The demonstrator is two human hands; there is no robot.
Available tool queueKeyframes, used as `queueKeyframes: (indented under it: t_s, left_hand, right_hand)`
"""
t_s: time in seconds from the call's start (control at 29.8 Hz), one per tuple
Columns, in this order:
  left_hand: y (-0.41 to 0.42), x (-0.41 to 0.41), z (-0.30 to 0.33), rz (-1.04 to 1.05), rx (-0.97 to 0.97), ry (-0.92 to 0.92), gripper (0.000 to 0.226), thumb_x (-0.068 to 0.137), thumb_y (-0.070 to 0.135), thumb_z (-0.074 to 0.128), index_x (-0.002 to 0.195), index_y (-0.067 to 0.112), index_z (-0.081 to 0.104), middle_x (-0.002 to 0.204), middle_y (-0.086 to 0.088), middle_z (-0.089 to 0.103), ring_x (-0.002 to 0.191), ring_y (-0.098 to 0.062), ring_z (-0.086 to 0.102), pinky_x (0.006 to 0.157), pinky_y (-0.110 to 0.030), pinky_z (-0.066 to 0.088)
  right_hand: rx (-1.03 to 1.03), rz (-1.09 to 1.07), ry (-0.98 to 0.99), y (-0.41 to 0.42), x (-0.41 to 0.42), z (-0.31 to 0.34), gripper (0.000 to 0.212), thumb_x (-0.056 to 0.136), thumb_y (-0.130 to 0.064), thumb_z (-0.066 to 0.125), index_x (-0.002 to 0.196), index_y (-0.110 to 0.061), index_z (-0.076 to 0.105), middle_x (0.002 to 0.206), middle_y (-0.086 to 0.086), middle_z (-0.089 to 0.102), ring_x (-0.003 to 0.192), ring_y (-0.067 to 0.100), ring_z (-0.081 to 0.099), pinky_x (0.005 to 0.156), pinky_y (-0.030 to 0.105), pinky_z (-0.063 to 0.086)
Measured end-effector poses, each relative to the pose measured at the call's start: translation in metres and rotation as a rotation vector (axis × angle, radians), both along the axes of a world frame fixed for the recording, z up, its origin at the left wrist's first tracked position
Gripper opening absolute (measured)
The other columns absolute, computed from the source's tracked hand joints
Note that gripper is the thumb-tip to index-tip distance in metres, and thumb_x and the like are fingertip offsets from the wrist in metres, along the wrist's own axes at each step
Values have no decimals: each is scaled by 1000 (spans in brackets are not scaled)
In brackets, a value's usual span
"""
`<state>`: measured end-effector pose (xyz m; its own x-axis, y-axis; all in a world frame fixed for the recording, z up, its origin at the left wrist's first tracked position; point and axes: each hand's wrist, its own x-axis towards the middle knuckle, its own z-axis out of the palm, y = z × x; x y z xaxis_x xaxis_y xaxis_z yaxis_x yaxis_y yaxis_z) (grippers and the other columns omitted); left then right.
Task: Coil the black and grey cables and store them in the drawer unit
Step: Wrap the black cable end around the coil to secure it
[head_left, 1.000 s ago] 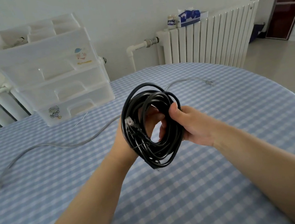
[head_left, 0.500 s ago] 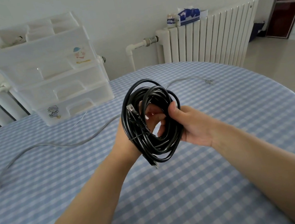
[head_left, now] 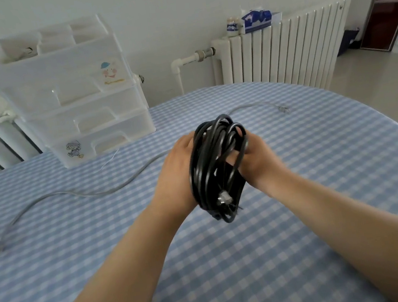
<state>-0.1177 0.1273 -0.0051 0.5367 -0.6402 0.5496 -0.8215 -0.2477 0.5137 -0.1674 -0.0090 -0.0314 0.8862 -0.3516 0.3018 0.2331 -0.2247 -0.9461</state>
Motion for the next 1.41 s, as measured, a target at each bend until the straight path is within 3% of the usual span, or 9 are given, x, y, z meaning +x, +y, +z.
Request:
queueKeyframes:
  t_s: [0.1,0.24,0.34,0.6,0.74,0.81,1.14,1.34,1.41]
  left_hand:
    - [-4,-3,-5,79,6,-125,25,84,16,58,103,2,63,96,-10,67,89,-27,62,76,-44,51]
    - [-8,-6,-13,137,-10,-77,19,90,12,59,108,7,59,99,0,62,91,-12,54,76,-17,41]
    - [-8,-7,-14,144,-8,-146,3,91,16,48,89,17,49,82,14,45,73,-4,38,65,-10,34]
    - [-5,3,-17,215,53,-456,27,91,23,41,74,12,58,72,2,56,67,-15,49,56,-21,30]
    - [-9,-3,-8,106,70,285,33,96,30,45,65,20,50,55,12,54,55,0,44,55,-19,36]
    - [-9,0,-3,45,49,618,32,96,27,51,76,6,63,66,-1,65,64,-7,52,65,-35,48]
    - [2,17,-5,-339,27,1264,12,76,8,56,73,15,65,67,-2,56,60,-13,50,60,-27,40]
    - [-10,7,-15,-202,-169,888,8,85,0,56,90,-3,61,77,-22,64,72,-31,56,80,-46,48]
    - [-10,1,-14,-143,-171,618,10,91,7,58,80,7,59,63,-1,64,68,-18,53,79,-31,45]
  right_hand:
    - [42,-34,-21,-3,0,-3,36,88,1,55,61,-23,52,48,-19,55,51,-6,50,58,21,41]
    - [48,-39,13,-6,-1,-5,30,86,-3,58,58,-14,63,53,-12,57,56,5,53,58,29,45]
    - [367,-19,12,-2,-1,-3,55,96,-6,42,56,-32,68,47,-23,60,50,-8,58,59,16,49]
    - [531,147,-34,-8,11,-21,23,93,-9,55,71,-11,50,65,11,44,54,21,46,51,30,39]
    - [465,66,-41,-4,7,-15,18,86,-15,55,69,-17,51,58,0,55,52,15,54,57,36,43]
    - [339,-57,-49,-3,2,-11,9,82,-26,51,75,-20,49,68,-4,58,60,12,57,68,37,46]
    - [-300,-6,-306,-6,-4,-13,5,75,-21,56,74,-25,54,67,-8,53,64,17,50,61,46,46]
    - [-8,14,-137,-6,-7,-12,20,82,-9,58,83,-29,58,67,-13,67,65,2,62,61,21,51]
    - [334,127,-46,1,-8,-9,6,81,-16,62,82,-10,61,59,-3,66,54,10,63,50,22,50]
